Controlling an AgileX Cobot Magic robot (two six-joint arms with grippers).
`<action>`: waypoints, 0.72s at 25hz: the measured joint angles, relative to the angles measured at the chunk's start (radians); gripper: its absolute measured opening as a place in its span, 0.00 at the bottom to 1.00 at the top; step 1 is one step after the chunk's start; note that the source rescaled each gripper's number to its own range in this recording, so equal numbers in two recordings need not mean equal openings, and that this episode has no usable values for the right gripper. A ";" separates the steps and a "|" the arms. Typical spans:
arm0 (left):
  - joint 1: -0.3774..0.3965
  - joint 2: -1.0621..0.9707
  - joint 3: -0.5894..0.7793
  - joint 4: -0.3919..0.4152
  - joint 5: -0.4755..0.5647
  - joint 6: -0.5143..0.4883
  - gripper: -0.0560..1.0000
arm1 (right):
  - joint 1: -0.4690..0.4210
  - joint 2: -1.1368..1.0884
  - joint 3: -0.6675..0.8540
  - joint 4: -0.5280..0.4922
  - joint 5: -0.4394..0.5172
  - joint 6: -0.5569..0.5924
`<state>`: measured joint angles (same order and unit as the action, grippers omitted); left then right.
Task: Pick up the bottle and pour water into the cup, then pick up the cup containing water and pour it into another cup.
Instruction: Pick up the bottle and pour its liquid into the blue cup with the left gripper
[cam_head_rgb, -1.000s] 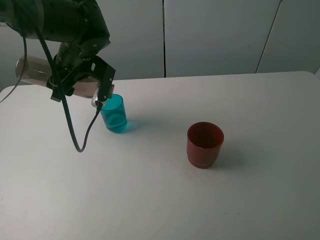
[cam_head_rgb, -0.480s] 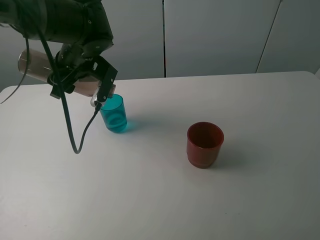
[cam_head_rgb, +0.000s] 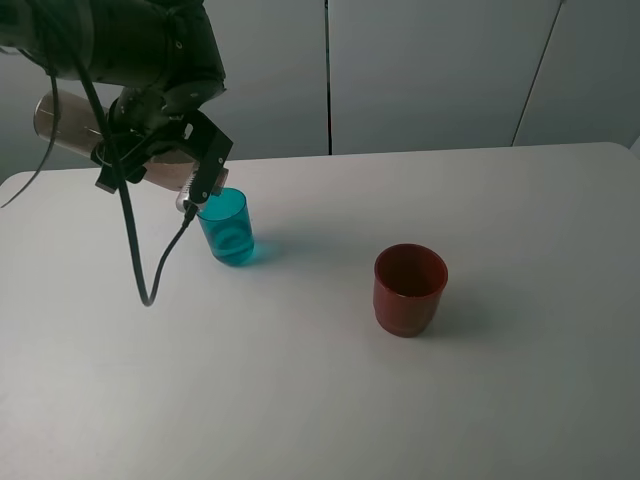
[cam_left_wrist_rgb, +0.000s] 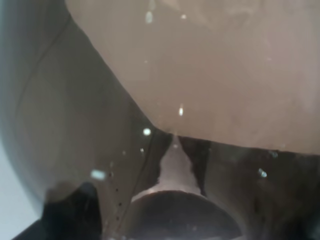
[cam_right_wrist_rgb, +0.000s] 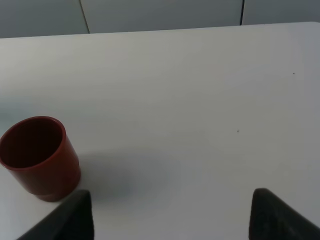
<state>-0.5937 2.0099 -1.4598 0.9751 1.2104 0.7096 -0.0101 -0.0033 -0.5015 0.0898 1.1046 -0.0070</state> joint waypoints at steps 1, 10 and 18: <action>0.000 0.000 0.000 0.005 0.000 0.006 0.08 | 0.000 0.000 0.000 0.000 0.000 0.007; 0.000 0.000 0.000 0.019 0.000 0.023 0.08 | 0.000 0.000 0.000 0.000 0.000 0.000; 0.000 0.000 0.000 0.019 0.000 0.023 0.08 | 0.000 0.000 0.000 0.000 0.000 0.000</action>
<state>-0.5937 2.0099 -1.4598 0.9941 1.2104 0.7321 -0.0101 -0.0033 -0.5015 0.0898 1.1046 -0.0070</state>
